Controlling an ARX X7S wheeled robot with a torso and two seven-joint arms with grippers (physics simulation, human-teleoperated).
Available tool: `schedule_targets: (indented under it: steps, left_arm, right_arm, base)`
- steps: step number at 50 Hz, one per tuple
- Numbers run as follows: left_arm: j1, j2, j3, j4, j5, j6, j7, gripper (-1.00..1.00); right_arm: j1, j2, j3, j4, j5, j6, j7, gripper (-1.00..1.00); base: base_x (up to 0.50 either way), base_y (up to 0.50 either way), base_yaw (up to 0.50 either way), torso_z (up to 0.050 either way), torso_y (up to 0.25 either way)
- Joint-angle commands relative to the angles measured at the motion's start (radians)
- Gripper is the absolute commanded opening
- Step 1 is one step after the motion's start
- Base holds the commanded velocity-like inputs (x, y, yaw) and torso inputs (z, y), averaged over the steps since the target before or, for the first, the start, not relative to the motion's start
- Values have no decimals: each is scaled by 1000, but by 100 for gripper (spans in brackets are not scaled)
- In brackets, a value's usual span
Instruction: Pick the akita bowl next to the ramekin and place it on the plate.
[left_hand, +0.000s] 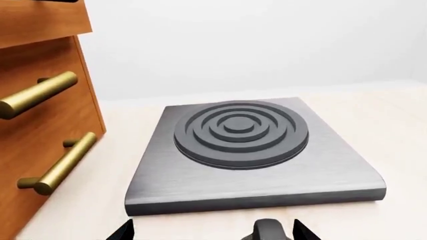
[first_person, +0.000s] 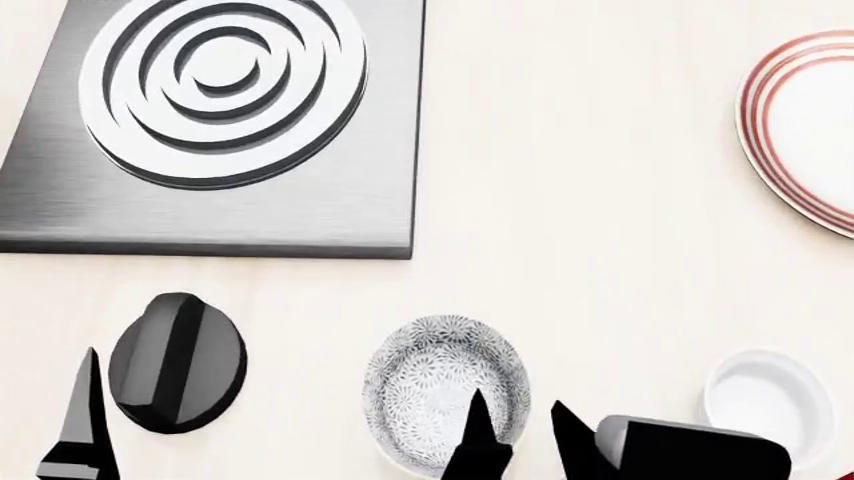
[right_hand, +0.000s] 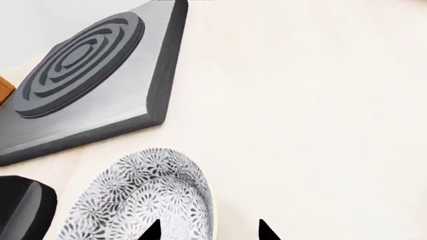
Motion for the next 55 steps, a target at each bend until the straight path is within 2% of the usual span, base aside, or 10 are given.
schedule_targets:
  steps: [1, 15, 25, 43, 47, 55]
  left_arm:
    - [0, -3, 4, -13, 2, 8, -2, 100]
    - [0, -6, 9, -17, 1, 13, -6, 100]
    - [-7, -8, 12, -7, -5, 2, -12, 100]
    - [-8, -15, 8, 3, -15, -1, -20, 100]
    - [-7, -18, 6, 5, -14, 0, -22, 100]
    - [-4, -20, 8, -2, -13, 7, -24, 100]
  right_arm:
    - [3, 1, -12, 27, -7, -25, -1, -100]
    - [2, -6, 2, 5, 30, -27, 33, -100]
    - [26, -12, 40, -48, 128, 21, 94, -100]
    - [152, -2, 116, -94, 382, 145, 298, -100]
    - [221, 1, 153, -56, 512, 177, 380, -100]
    - [320, 20, 156, 19, 600, 207, 475, -100]
  base:
    - [0, 0, 0, 0, 0]
    - [0, 0, 0, 0, 0]
    - [0, 0, 0, 0, 0]
    - [0, 0, 0, 0, 0]
    - [0, 0, 0, 0, 0]
    - [0, 0, 0, 0, 0]
